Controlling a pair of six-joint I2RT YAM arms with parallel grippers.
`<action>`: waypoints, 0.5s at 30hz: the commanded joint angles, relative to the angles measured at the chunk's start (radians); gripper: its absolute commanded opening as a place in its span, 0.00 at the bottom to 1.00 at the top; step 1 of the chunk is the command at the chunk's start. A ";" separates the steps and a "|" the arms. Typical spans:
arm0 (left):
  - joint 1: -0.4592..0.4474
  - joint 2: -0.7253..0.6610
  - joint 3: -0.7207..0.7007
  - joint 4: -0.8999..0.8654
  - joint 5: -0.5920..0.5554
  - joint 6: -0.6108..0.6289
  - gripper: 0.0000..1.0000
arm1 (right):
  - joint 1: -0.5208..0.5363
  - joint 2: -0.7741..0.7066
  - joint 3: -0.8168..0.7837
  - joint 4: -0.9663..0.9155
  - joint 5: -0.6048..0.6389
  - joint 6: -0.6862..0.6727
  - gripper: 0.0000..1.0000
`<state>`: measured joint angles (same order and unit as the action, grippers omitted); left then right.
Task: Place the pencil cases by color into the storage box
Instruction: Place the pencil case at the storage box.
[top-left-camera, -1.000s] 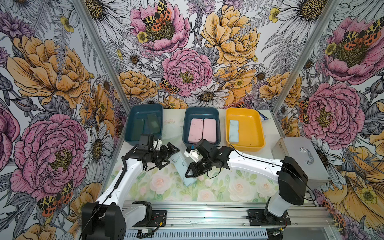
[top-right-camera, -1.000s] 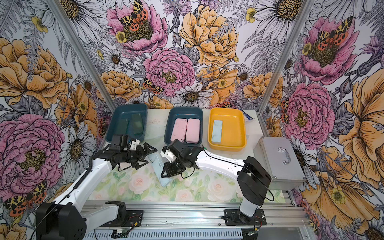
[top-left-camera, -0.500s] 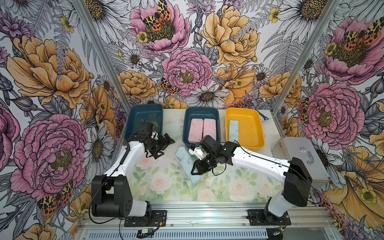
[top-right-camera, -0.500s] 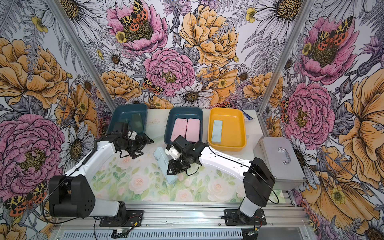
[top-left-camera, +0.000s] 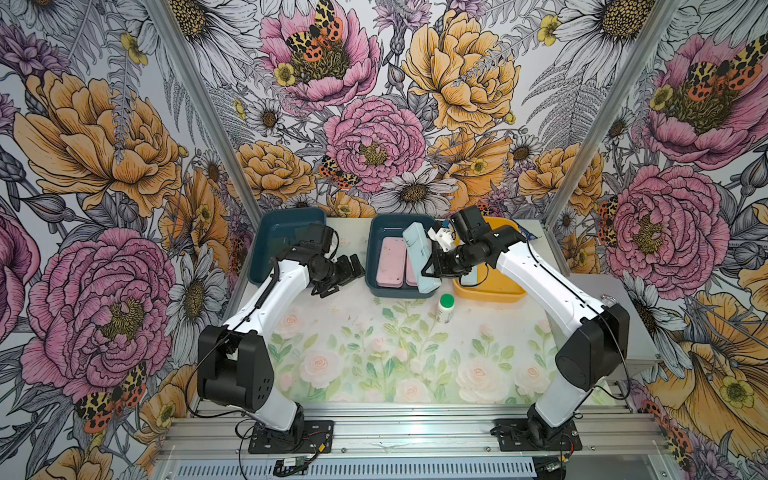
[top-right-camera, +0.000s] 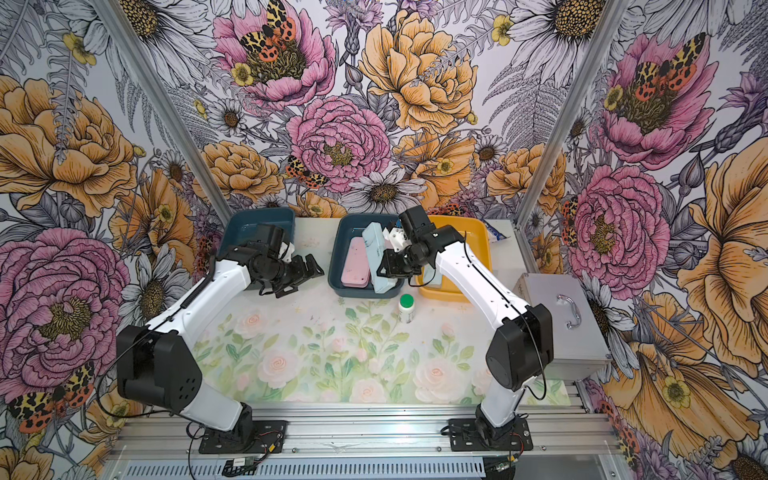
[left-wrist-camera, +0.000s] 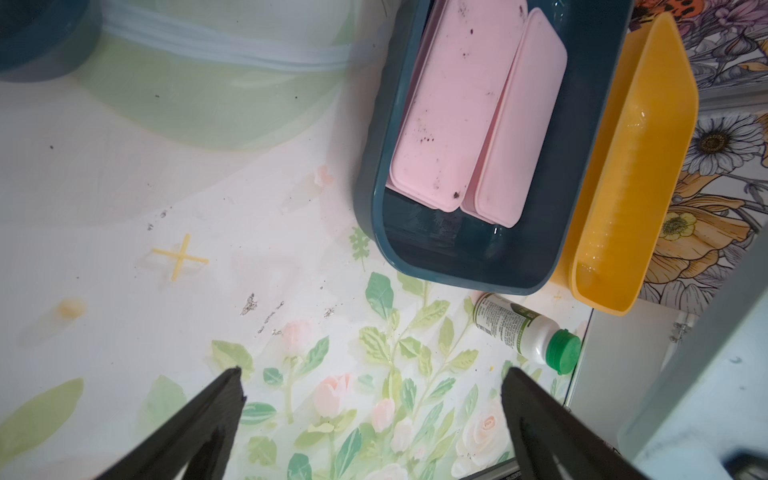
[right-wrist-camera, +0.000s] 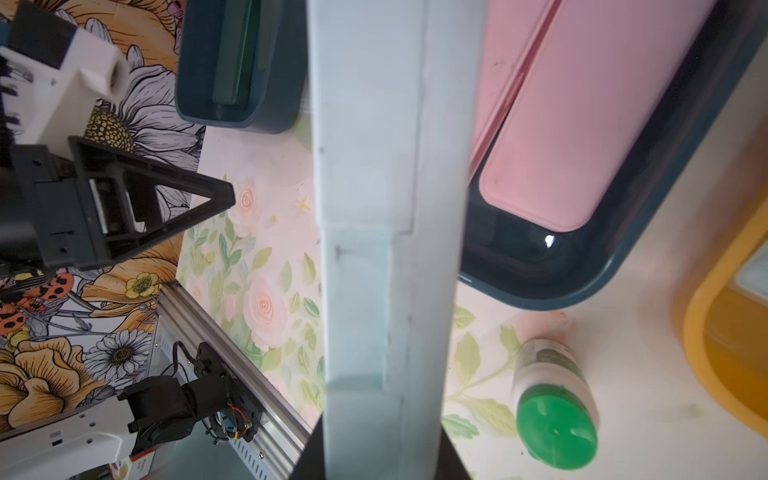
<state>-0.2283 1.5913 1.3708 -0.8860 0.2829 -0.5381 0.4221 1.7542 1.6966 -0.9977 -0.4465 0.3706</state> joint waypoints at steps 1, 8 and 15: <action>-0.023 0.057 0.066 -0.003 -0.041 0.080 0.99 | -0.045 0.041 0.046 -0.042 0.057 -0.025 0.19; -0.151 0.164 0.157 -0.004 -0.039 0.104 0.99 | -0.179 0.110 0.115 -0.091 0.254 -0.015 0.19; -0.267 0.260 0.269 -0.007 -0.072 0.142 0.99 | -0.289 0.153 0.157 -0.099 0.368 -0.007 0.19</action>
<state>-0.4831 1.8137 1.5879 -0.8955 0.2424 -0.4351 0.1539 1.8877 1.8061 -1.0927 -0.1593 0.3653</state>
